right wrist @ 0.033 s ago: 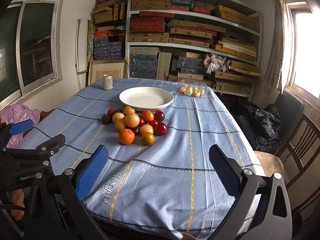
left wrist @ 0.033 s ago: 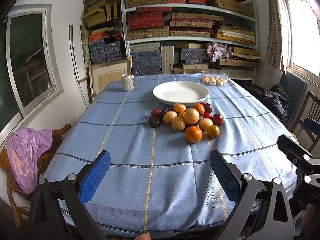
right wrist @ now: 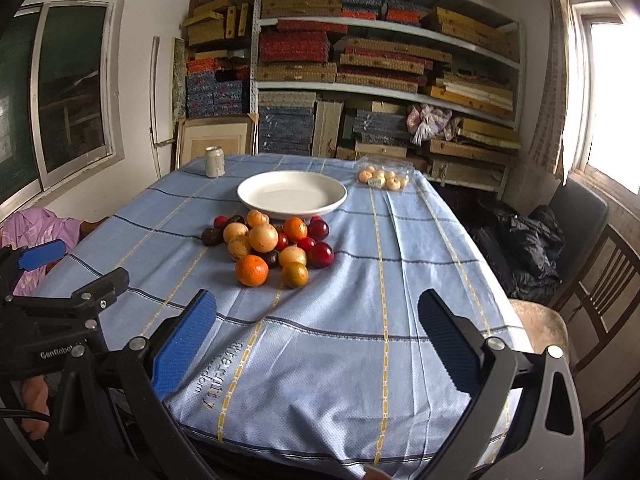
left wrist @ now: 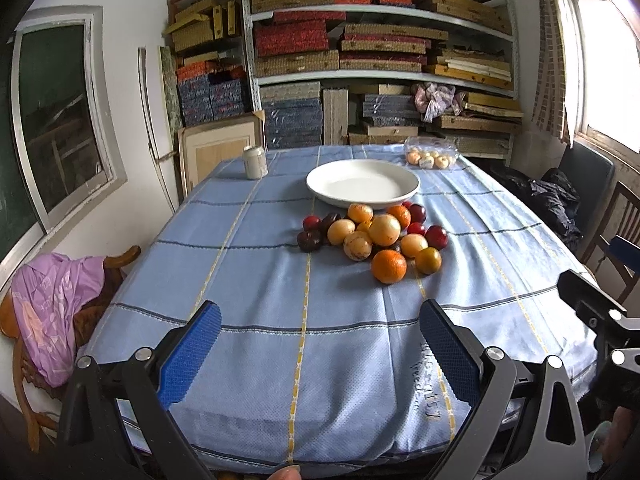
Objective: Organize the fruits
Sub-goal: 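Move both tools toward the fruit pile, opening the grippers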
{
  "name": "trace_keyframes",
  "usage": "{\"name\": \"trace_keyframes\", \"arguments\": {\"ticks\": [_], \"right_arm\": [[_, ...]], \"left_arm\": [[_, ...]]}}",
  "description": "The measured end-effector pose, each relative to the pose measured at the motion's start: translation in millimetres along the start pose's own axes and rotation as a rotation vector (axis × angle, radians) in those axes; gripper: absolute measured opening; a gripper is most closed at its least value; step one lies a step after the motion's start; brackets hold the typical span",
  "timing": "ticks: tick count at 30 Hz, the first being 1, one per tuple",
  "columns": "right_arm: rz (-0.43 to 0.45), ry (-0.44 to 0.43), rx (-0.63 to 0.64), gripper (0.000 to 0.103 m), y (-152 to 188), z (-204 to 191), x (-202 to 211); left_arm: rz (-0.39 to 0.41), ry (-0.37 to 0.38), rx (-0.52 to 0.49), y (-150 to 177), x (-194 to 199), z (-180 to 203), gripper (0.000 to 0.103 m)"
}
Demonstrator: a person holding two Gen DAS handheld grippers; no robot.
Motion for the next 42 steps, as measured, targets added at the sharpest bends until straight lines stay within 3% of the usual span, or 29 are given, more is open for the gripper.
{"name": "trace_keyframes", "arguments": {"ticks": [6,13,18,23,26,30,33,39,42], "right_arm": [[-0.055,0.004,-0.017,0.099,6.9,8.9,-31.6],[-0.086,-0.001,-0.039,0.099,9.7,30.9,-83.9],[-0.052,-0.06,0.015,0.099,2.5,34.7,-115.7],[-0.139,-0.098,0.084,0.099,-4.9,28.8,-155.3],[-0.152,-0.121,0.094,0.099,-13.5,26.6,-171.6],[-0.138,-0.142,0.143,0.099,-24.1,18.8,-182.6],[-0.144,-0.138,0.188,0.099,-30.6,12.9,-194.4],[-0.227,-0.217,0.109,0.099,-40.8,18.4,-228.9],[-0.26,-0.273,0.029,0.099,-36.6,21.2,-243.0]], "left_arm": [[-0.06,0.011,-0.017,-0.4,-35.7,-8.0,0.1],[-0.015,-0.019,-0.106,-6.8,-77.9,-21.4,0.1],[-0.03,0.034,-0.106,-24.6,-108.1,-30.1,0.1],[-0.064,0.048,-0.159,-46.0,-140.7,-29.1,0.1],[-0.102,0.103,-0.174,-54.1,-157.4,-26.8,0.1],[-0.147,0.136,-0.148,-63.3,-178.9,-29.4,0.1],[-0.188,0.203,-0.111,-73.1,-197.3,-34.3,0.1],[-0.175,0.18,-0.184,-84.8,-215.8,-26.7,0.1],[-0.161,0.21,-0.217,-90.0,-229.1,-20.5,0.098]]}}
Point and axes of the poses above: each gripper's, at about its wrist camera, not at the fingertips, and x roughly against the way its jaws point, z to its right, y to its underside, the point moved 4 cm from there along -x, roughly the way its jaws point, and after that the axes turned 7 degrees about -z, right-handed, at the moved point
